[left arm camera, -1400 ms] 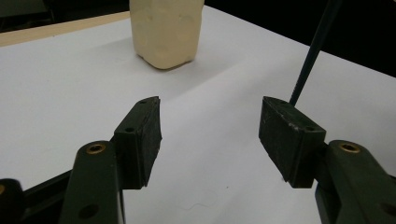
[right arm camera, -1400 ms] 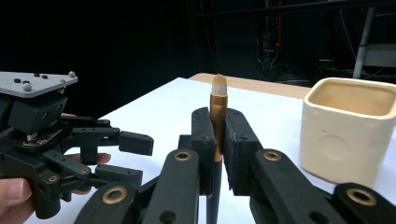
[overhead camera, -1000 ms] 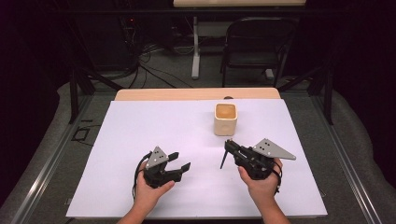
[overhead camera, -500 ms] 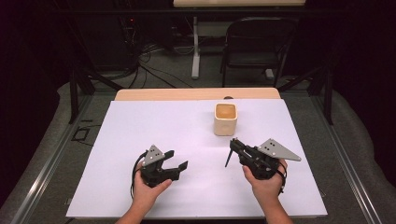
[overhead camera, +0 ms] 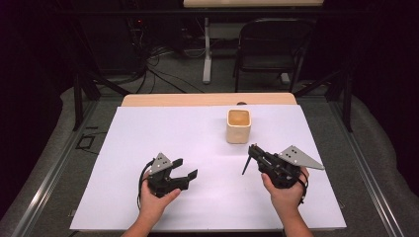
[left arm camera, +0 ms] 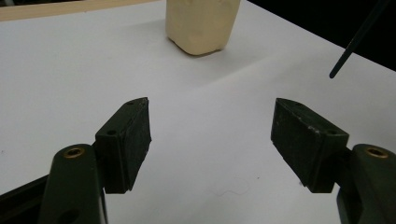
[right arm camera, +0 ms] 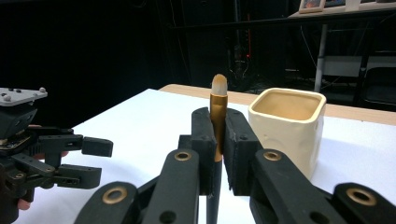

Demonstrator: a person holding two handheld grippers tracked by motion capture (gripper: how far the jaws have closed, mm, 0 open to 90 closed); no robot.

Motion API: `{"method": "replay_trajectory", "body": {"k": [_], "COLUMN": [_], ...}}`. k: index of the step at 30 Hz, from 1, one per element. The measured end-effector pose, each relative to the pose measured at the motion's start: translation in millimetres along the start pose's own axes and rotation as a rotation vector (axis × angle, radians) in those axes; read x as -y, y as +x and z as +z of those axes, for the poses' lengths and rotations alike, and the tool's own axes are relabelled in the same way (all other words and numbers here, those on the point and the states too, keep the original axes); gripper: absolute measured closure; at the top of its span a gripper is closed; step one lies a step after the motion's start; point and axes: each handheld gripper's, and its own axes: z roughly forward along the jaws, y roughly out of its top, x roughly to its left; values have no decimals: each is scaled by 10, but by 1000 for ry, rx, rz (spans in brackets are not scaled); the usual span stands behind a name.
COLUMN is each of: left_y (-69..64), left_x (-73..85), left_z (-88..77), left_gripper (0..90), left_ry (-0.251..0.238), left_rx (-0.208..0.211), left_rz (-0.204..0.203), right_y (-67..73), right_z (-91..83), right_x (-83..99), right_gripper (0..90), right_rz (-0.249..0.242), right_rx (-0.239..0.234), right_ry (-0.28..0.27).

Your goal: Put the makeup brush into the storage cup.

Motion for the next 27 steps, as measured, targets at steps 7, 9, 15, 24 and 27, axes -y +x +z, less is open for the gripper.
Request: {"method": "replay_trajectory", "body": {"k": [7, 9, 15, 24, 27], "left_y": [3, 0, -7, 2, 7], "left_x": [3, 2, -4, -6, -7], "left_z": [2, 4, 3, -4, -6], "left_gripper": [290, 290, 290, 290, 290], "left_ry": [5, 5, 0, -3, -3], "left_rx": [1, 1, 3, 2, 4], "left_rz": [2, 5, 5, -4, -3], "right_y": [-23, -30, -50, -68, -83], "right_z": [2, 0, -8, -5, 1], "right_x": [6, 4, 12, 22, 23], "right_gripper": [834, 835, 835, 835, 835], "right_rz": [0, -3, -3, -3, -6], "right_rx": [8, 10, 17, 23, 24], "right_ry": [-6, -5, -7, 0, 0]}}
